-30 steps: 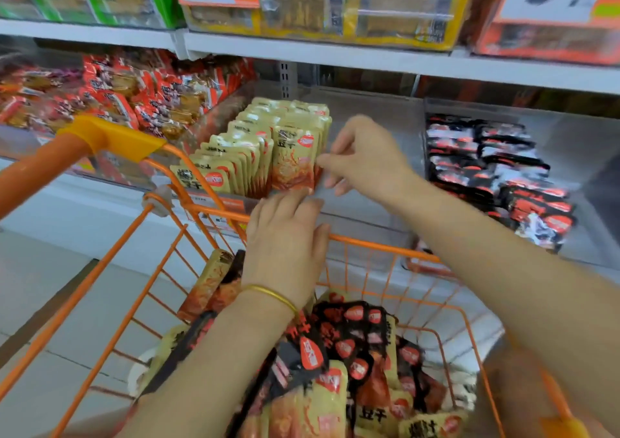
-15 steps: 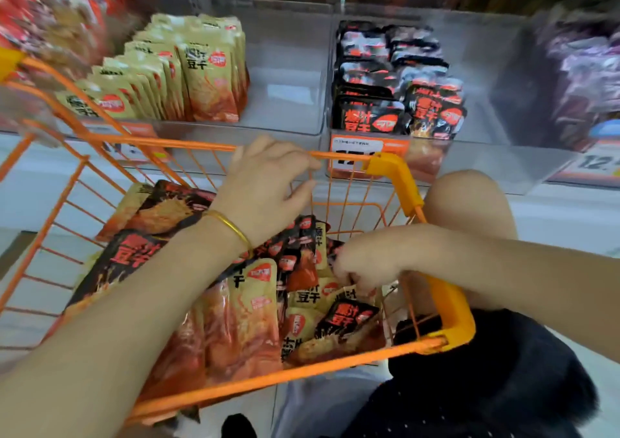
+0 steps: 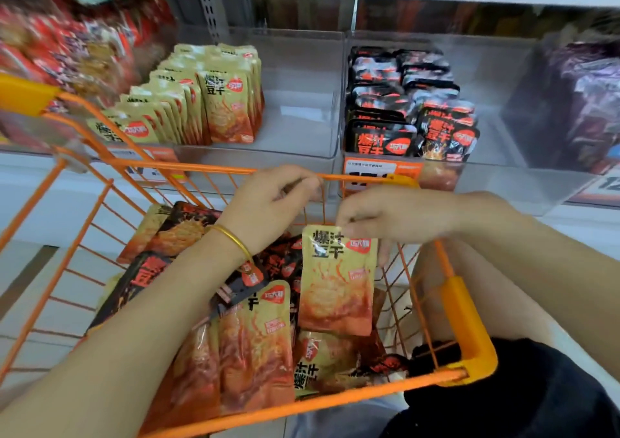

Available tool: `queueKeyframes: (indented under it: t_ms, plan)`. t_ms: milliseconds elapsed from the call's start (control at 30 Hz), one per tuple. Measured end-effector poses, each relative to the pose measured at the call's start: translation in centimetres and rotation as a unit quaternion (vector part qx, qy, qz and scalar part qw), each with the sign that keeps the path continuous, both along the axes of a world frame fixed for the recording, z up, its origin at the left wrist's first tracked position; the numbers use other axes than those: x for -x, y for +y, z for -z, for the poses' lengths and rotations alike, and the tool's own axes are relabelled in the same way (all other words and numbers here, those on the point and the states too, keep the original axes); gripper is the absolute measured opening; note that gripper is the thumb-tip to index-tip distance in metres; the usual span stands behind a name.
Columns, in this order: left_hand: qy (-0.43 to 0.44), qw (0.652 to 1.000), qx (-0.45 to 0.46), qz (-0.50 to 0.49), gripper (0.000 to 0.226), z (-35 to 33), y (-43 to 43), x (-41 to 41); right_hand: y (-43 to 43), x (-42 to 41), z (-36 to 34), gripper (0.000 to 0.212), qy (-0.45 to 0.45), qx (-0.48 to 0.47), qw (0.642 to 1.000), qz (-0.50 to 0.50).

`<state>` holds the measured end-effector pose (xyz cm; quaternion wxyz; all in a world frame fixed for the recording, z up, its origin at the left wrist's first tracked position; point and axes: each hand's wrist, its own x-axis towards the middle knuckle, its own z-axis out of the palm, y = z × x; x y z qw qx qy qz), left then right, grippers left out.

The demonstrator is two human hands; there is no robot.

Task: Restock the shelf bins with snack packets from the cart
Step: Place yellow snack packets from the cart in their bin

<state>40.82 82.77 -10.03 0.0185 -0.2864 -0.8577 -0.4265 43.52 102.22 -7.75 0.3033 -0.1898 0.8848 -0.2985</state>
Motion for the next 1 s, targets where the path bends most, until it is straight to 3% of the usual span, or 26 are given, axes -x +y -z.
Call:
queueKeyframes:
  t_ms: [67, 200, 300, 400, 467, 533, 633, 700, 767, 833, 900, 1000]
  plan:
    - [-0.094, 0.994, -0.048, -0.008, 0.021, -0.4, -0.2, 0.0, 0.0, 0.6, -1.4, 0.017, 0.028, 0.053, 0.997, 0.058]
    - [-0.173, 0.978, -0.111, -0.023, 0.012, -0.7, -0.5, 0.5, -1.0, 2.8, -3.1, 0.021, 0.112, 0.144, 0.969, 0.164]
    - [-0.154, 0.962, -0.207, -0.091, 0.012, -1.3, -1.4, 1.3, -3.0, 4.5, -2.9, 0.022, 0.041, 0.247, 0.941, 0.228]
    - [-0.111, 0.94, -0.278, -0.163, 0.016, -1.9, -2.6, 2.2, -5.0, 6.0, -2.3, 0.033, -0.004, 0.209, 0.961, 0.183]
    - [-0.08, 0.933, -0.281, -0.208, 0.024, -1.8, -3.3, 2.8, -6.4, 7.4, -2.4, 0.016, 0.024, 0.209, 0.96, 0.184]
    - [-0.035, 0.935, -0.231, -0.269, 0.036, -1.4, -4.0, 3.3, -7.7, 9.8, -2.8, 0.01, 0.071, 0.25, 0.933, 0.25]
    - [0.093, 0.949, -0.003, -0.302, 0.043, -0.5, -5.2, 3.8, -9.4, 14.1, -2.8, 0.017, 0.114, 0.307, 0.879, 0.348]
    - [0.096, 0.944, 0.155, -0.276, 0.049, 0.1, -5.3, 3.8, -10.6, 16.9, -1.5, 0.018, 0.112, 0.295, 0.873, 0.371]
    - [0.082, 0.927, 0.252, -0.265, 0.051, 0.8, -5.2, 3.7, -11.7, 19.1, 0.5, 0.005, 0.109, 0.231, 0.891, 0.375]
    - [0.084, 0.921, 0.274, -0.263, 0.051, 1.1, -5.2, 3.6, -12.3, 20.6, 2.3, 0.024, 0.142, 0.111, 0.911, 0.37]
    - [0.089, 0.922, 0.27, -0.264, 0.05, 1.4, -5.2, 3.7, -12.7, 21.3, 3.2, 0.034, 0.198, 0.025, 0.907, 0.369]
    - [0.104, 0.923, 0.253, -0.27, 0.061, 1.4, -5.1, 3.6, -13.4, 22.3, 3.6, 0.035, 0.228, -0.001, 0.895, 0.383]
